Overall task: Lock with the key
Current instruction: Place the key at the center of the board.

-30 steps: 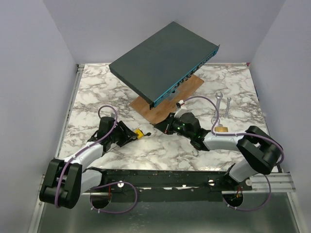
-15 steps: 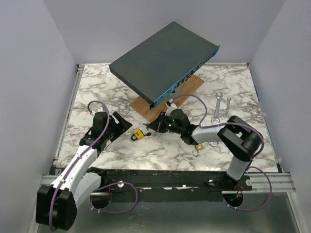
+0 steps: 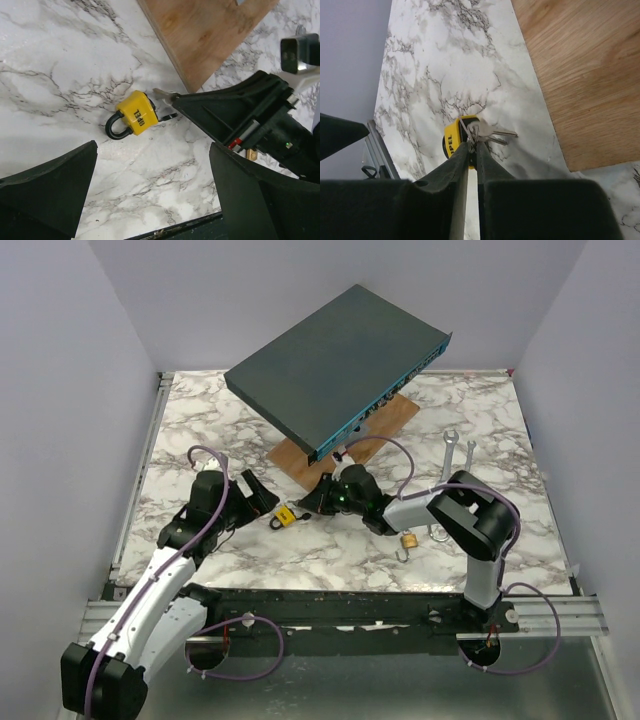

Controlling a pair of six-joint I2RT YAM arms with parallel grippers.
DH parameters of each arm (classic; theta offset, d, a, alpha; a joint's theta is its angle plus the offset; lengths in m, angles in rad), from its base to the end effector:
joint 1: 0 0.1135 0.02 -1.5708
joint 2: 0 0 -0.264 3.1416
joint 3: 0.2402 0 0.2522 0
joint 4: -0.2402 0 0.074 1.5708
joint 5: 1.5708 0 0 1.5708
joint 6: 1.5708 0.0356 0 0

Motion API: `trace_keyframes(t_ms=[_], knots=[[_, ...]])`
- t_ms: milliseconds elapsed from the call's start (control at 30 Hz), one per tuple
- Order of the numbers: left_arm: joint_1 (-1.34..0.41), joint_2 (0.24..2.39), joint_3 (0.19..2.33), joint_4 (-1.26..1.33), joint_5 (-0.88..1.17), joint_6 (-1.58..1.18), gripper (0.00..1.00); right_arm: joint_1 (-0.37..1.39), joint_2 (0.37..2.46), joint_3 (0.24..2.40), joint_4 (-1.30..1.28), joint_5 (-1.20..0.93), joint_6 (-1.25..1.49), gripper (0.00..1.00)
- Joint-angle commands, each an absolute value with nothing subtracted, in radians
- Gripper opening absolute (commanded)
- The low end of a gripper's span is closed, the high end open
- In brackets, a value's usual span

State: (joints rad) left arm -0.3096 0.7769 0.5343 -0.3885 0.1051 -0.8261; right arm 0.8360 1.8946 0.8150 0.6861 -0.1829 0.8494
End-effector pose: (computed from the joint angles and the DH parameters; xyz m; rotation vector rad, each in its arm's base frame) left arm 0.1629 -0.0560 0.2334 -0.5279 2.2392 -0.7300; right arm 0.2454 0.2812 0.1343 -0.1192 2.1871 1.2229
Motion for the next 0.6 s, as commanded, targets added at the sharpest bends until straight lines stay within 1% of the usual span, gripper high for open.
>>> trace_keyframes(t_ms=[0,100,267,333,467,567], knots=[[-0.359,0.762,0.589,-0.44,0.068,-0.776,0.93,0.838,1.926,0.835,0.68,-0.209,0.857,0.2],[-0.385,0.756,0.612,-0.45,0.061,-0.766,0.93,0.838,1.907,0.824,0.677,-0.208,0.853,0.32],[-0.416,0.745,0.642,-0.47,0.057,-0.752,0.94,0.837,1.838,0.823,0.612,-0.183,0.836,0.46],[-0.423,0.733,0.649,-0.478,0.058,-0.744,0.94,0.838,1.779,0.81,0.568,-0.152,0.83,0.53],[-0.426,0.685,0.658,-0.504,0.073,-0.726,0.94,0.838,1.624,0.751,0.42,-0.039,0.827,0.61],[-0.429,0.644,0.67,-0.536,0.079,-0.71,0.95,0.836,1.493,0.736,0.19,0.101,0.83,0.63]])
